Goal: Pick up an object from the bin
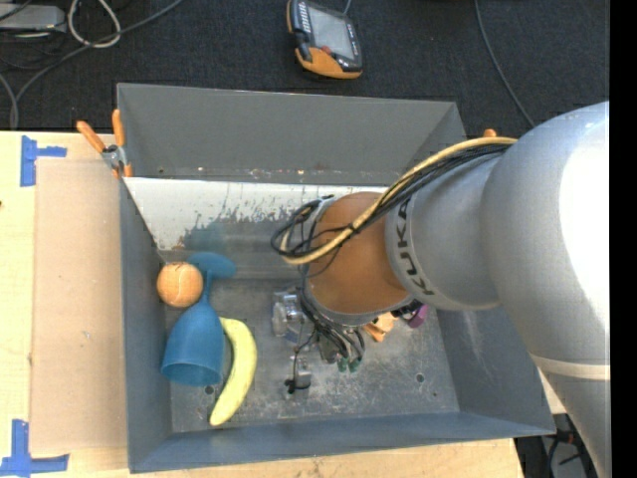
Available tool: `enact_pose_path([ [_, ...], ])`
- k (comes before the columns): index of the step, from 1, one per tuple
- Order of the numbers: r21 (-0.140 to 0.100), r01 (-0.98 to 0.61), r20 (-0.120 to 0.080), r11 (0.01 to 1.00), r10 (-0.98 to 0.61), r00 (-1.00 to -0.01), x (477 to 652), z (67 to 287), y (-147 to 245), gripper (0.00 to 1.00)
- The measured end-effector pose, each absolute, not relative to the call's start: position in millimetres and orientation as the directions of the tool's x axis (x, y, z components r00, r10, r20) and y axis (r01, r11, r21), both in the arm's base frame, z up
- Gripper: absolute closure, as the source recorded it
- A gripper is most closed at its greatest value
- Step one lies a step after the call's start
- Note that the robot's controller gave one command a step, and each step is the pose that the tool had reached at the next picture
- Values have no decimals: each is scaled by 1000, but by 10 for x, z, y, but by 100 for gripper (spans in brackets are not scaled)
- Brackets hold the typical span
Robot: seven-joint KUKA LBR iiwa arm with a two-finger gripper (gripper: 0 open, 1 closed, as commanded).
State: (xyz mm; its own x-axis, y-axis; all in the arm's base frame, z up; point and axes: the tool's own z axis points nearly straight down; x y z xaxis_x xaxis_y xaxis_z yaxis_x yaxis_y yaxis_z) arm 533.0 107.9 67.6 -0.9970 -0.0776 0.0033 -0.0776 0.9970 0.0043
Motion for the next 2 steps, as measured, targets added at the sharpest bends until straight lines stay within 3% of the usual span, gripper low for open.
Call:
enact_pose_path([
  [1, -1, 16, 0, 1000, 16, -1000, 5415, 1424, 938, 0],
  [2, 8, -520, 17, 854, -520, -854, 5081, 1007, 1792, 0],
])
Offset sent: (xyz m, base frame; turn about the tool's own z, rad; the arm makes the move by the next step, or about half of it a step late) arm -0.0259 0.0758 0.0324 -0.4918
